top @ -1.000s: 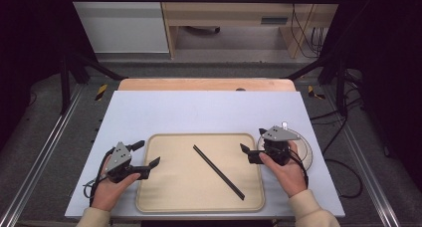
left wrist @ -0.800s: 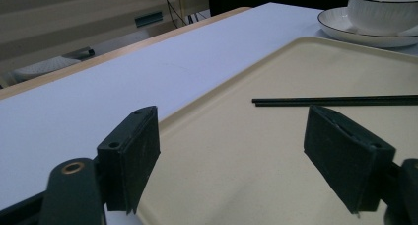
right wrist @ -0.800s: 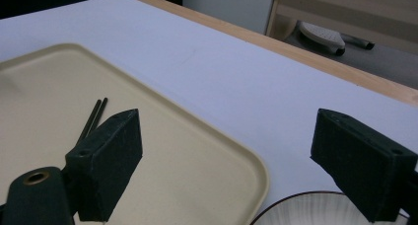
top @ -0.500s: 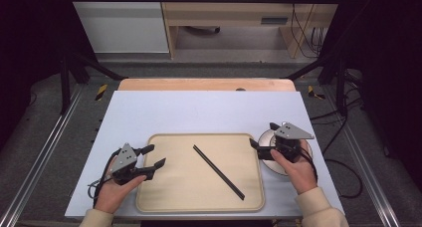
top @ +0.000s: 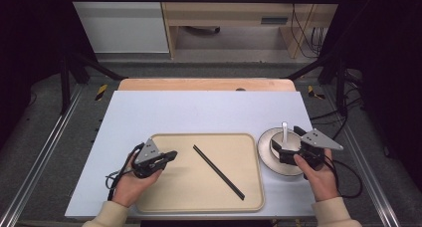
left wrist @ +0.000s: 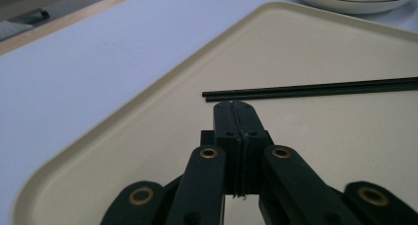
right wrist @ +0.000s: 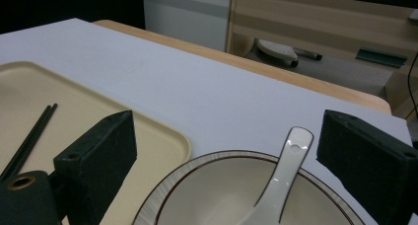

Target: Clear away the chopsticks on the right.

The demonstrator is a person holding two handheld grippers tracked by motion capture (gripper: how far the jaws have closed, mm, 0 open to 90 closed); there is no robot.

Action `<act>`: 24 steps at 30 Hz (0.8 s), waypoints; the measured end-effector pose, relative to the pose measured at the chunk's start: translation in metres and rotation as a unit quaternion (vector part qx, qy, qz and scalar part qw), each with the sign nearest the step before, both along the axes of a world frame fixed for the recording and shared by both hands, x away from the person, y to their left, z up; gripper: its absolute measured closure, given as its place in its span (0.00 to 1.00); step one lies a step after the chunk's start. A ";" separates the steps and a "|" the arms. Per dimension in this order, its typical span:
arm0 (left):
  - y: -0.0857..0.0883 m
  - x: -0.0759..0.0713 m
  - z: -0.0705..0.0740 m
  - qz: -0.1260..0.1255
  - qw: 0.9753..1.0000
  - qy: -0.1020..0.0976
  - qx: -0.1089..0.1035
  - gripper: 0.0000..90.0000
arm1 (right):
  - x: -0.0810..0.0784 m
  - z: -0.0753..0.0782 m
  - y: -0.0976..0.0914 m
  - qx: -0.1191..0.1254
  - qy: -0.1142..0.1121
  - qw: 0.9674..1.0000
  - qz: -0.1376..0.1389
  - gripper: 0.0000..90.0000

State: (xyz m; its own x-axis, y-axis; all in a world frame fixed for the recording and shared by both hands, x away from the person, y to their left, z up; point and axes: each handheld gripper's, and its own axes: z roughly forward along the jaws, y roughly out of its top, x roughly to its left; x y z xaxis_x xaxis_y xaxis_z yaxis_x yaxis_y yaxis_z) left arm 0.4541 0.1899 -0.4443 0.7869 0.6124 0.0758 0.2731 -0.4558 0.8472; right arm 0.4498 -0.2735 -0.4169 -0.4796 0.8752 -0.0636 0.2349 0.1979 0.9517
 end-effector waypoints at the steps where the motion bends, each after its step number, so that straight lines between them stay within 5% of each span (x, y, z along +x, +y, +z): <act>1: -0.005 0.002 0.000 -0.002 1.000 0.005 0.004 1.00 | -0.002 -0.001 -0.002 0.000 -0.002 1.000 -0.002 0.09; 11: -0.039 0.016 -0.013 -0.012 0.998 0.040 0.039 1.00 | -0.016 -0.007 -0.015 0.006 -0.018 1.000 -0.002 0.10; 24: -0.058 0.021 -0.021 -0.014 0.996 0.065 0.061 1.00 | -0.024 -0.014 -0.006 0.007 -0.033 0.999 0.042 0.11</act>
State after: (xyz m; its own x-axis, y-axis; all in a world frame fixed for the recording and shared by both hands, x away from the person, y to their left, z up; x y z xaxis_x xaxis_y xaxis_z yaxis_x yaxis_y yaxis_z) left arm 0.4750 0.1321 -0.4649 0.8114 0.5828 0.0446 0.3626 -0.5617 0.7437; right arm 0.4253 -0.2796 -0.4308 -0.5462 0.8333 -0.0851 0.1545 0.2001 0.9675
